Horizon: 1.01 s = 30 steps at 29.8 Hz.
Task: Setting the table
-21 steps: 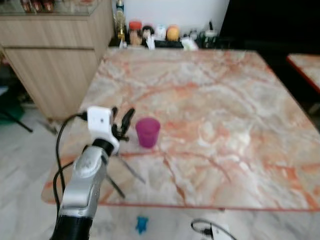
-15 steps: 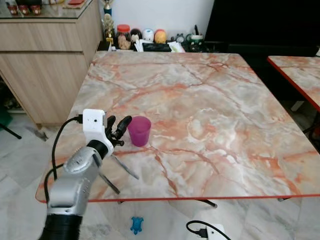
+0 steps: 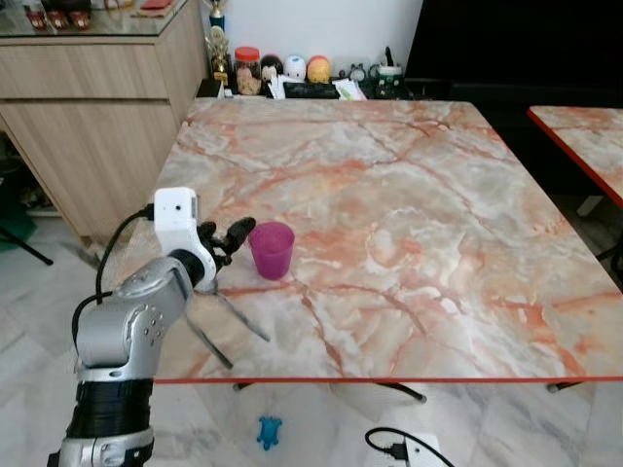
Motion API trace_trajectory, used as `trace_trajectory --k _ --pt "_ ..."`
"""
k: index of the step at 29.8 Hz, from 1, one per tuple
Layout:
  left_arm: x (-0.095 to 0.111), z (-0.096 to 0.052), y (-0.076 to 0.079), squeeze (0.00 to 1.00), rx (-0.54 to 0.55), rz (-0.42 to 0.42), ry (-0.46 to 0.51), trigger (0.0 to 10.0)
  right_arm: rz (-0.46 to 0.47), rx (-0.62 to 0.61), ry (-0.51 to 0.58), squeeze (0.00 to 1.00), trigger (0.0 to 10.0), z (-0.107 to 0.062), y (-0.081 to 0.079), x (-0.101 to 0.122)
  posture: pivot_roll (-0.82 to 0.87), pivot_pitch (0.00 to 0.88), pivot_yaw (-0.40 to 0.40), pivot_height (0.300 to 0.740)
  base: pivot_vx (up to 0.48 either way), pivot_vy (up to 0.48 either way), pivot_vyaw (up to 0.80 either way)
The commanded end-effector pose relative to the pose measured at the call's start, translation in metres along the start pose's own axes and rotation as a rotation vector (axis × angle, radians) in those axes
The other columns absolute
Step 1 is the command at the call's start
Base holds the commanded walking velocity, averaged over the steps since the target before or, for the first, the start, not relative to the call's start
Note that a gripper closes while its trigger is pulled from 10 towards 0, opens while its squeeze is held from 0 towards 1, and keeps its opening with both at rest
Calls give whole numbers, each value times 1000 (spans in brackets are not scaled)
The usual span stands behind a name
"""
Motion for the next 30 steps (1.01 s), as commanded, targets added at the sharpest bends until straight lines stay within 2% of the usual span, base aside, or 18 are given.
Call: trace_trajectory --k 1,5,19,30 --pt "-9 4 -3 0 34 -8 -43 10000 14 -4 -10 0 10000 -1 0 -4 175 17 -41 740 0 0 0" --pt "-10 12 -4 0 67 -34 -63 10000 18 -9 -10 0 10000 -1 1 -4 170 7 -36 740 0 0 0" --pt "4 18 -7 0 92 -35 -43 10000 17 -6 -12 0 10000 -1 0 -5 176 30 -37 740 0 0 0" --pt "-1 23 -6 0 103 -21 -60 10000 20 -5 -12 0 10000 -1 0 -5 173 40 -34 740 0 0 0"
Point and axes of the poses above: a point about 5 cm out from each wrist's last joint towards the gripper, its own z axis pointing out of the wrist towards the gripper, its own x axis along the axis of the wrist's last joint, y = z × x, the point moved 5 cm from there along z, pointing out of the wrist towards the gripper, and after that the axes turned 14 degrees about -z, right-handed, at the moved point
